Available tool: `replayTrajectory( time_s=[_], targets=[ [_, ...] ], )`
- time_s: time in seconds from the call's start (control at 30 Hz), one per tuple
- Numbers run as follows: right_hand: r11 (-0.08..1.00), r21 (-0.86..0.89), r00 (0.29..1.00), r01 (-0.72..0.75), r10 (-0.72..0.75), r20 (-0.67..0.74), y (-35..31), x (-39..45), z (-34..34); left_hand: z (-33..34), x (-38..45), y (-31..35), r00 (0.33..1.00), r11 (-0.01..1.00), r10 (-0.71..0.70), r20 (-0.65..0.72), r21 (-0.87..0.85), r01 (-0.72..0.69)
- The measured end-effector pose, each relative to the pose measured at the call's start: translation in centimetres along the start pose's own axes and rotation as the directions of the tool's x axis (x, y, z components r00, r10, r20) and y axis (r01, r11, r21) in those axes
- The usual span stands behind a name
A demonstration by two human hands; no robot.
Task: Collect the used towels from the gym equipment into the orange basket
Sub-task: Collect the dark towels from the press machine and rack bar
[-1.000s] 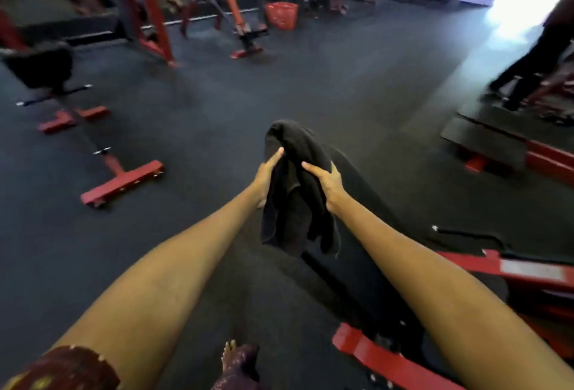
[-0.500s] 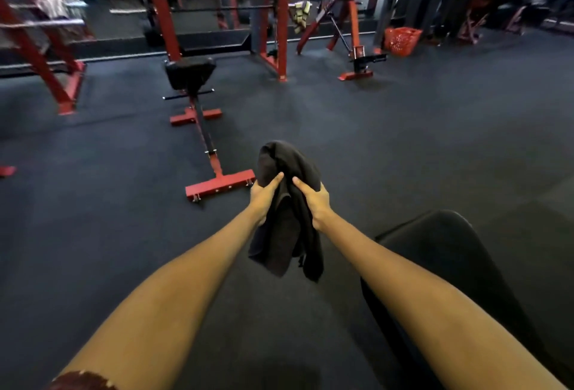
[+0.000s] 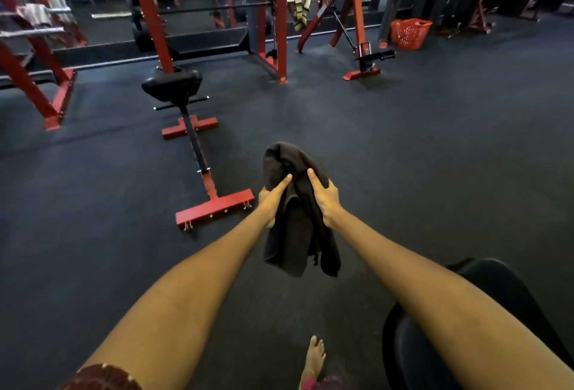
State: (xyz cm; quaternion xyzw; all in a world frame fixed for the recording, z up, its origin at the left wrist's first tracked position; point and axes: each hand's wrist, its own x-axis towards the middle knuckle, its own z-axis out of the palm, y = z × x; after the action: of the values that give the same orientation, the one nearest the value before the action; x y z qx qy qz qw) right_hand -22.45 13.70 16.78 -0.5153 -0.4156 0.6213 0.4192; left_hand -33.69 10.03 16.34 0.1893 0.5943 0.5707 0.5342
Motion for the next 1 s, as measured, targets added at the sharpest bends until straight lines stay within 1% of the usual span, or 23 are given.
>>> replayTrajectory(
  time_s=[0.1,0.23,0.37,0.47,0.6,0.73,0.83,0.93,1.0],
  targets=[
    [0.998,-0.068,0.999,0.019,-0.021,-0.040,-3.1,7.7,0.0,4.1,6.2,3.4,0.996,0.999,0.014,-0.085,0.034,-0.011],
    [0.988,-0.146,0.996,0.048,-0.058,-0.064,-6.5,16.1,0.0,8.1,13.3,7.1,0.993,0.995,0.079,-0.089,0.070,-0.073],
    [0.982,-0.178,0.994,0.057,-0.073,-0.086,-9.0,23.3,0.6,10.7,19.7,9.7,0.989,0.994,0.088,-0.115,0.067,-0.081],
    [0.980,-0.190,0.991,0.052,-0.074,-0.111,-10.0,29.0,1.6,12.2,25.4,11.5,0.990,0.994,0.083,-0.113,0.079,-0.074],
    [0.981,-0.186,0.987,0.056,-0.083,-0.141,-11.4,38.4,3.5,14.1,34.9,14.0,0.986,0.990,0.118,-0.116,0.096,-0.107],
    [0.980,-0.196,0.989,0.042,-0.069,-0.134,-13.4,47.3,5.5,15.8,43.6,17.3,0.987,0.989,0.120,-0.107,0.096,-0.109],
    [0.979,-0.201,0.989,0.017,-0.046,-0.137,-16.5,54.1,7.0,17.6,50.5,21.1,0.985,0.987,0.137,-0.107,0.098,-0.127],
    [0.981,-0.187,0.981,0.049,-0.082,-0.176,-19.9,62.0,8.0,20.6,58.3,25.4,0.980,0.977,0.183,-0.084,0.131,-0.171],
    [0.976,-0.208,0.978,0.063,-0.101,-0.182,-21.3,65.6,8.2,22.1,61.9,26.8,0.978,0.970,0.197,-0.069,0.159,-0.184]
  ],
)
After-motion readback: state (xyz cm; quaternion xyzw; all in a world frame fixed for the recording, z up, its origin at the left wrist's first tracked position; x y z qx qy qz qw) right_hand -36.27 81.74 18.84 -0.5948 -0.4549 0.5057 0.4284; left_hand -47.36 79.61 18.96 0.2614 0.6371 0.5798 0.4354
